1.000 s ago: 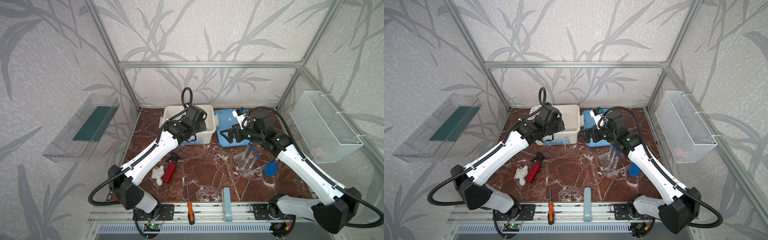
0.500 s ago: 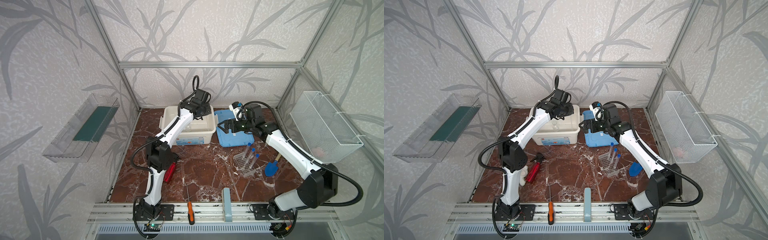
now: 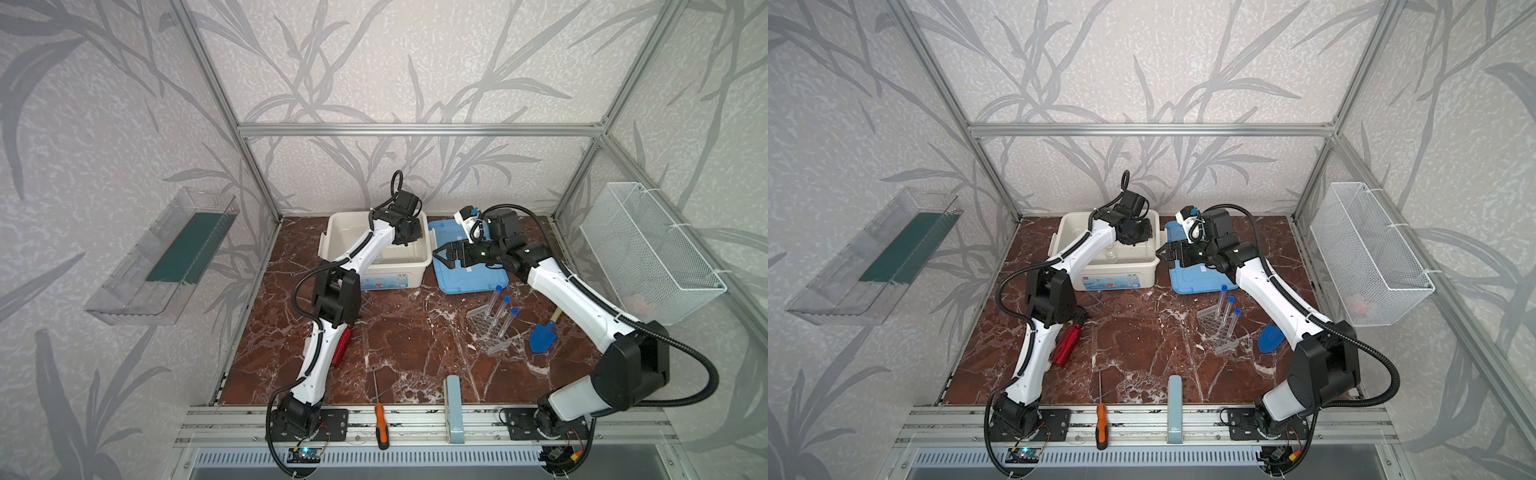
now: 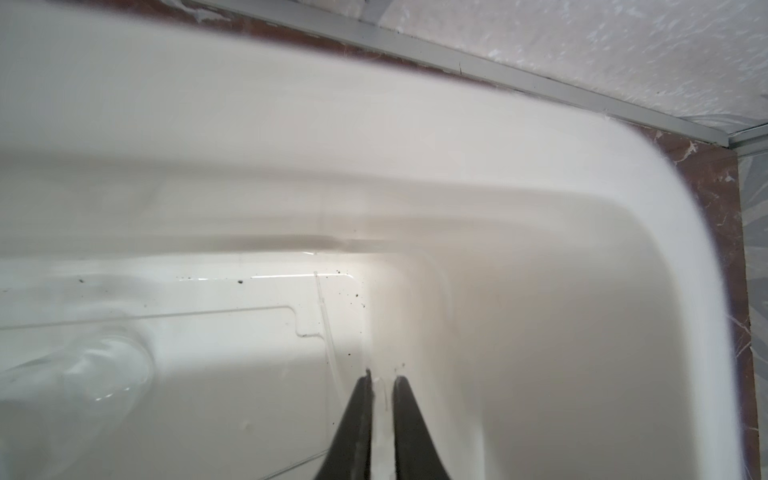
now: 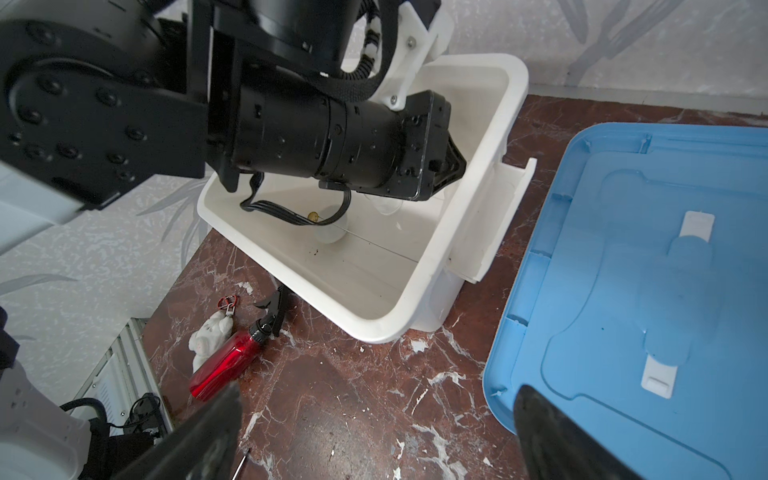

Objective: Organize the chemistry lab equipment
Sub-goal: 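Lower the pipette into the bin and open the left gripper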

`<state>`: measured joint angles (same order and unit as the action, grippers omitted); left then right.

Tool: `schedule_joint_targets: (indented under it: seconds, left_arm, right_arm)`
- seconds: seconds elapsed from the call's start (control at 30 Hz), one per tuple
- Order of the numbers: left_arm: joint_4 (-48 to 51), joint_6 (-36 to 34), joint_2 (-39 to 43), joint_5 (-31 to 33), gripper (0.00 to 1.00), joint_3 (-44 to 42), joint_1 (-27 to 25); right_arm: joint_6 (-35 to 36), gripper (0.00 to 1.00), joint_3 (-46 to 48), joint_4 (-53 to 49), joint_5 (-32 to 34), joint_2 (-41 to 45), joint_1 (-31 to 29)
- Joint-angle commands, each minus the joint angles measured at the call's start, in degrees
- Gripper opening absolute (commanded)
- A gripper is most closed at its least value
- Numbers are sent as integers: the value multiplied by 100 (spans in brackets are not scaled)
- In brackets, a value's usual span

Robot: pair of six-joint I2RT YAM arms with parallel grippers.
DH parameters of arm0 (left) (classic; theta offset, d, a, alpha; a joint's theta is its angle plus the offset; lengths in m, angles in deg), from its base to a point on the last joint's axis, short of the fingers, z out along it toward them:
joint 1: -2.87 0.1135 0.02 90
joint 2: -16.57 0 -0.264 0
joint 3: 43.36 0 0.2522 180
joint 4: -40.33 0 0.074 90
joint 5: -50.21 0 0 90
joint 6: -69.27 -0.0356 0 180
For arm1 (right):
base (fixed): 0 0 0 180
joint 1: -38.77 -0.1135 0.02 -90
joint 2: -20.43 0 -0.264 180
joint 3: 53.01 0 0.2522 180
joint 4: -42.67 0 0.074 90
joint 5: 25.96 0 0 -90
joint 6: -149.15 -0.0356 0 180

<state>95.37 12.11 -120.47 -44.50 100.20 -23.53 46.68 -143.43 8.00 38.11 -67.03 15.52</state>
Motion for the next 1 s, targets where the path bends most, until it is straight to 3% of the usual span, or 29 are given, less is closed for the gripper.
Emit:
schedule_joint_targets:
  seconds: [0.0,0.13,0.4,0.97]
  left_arm:
    - [-398,-104,-77,-408,15,-269,34]
    - [-655,-13,-125,-580,16,-540,41]
    - [-660,105,-271,-423,22,-686,71]
    - [-804,192,126,-504,23,-1220,83]
  right_arm:
    - [220,100,-122,-48,92,-14,22]
    - [438,100,-138,-229,236,-8,22]
    - [523,99,-178,-225,-136,-131,-31]
    - [611,99,-43,-203,27,36,-23]
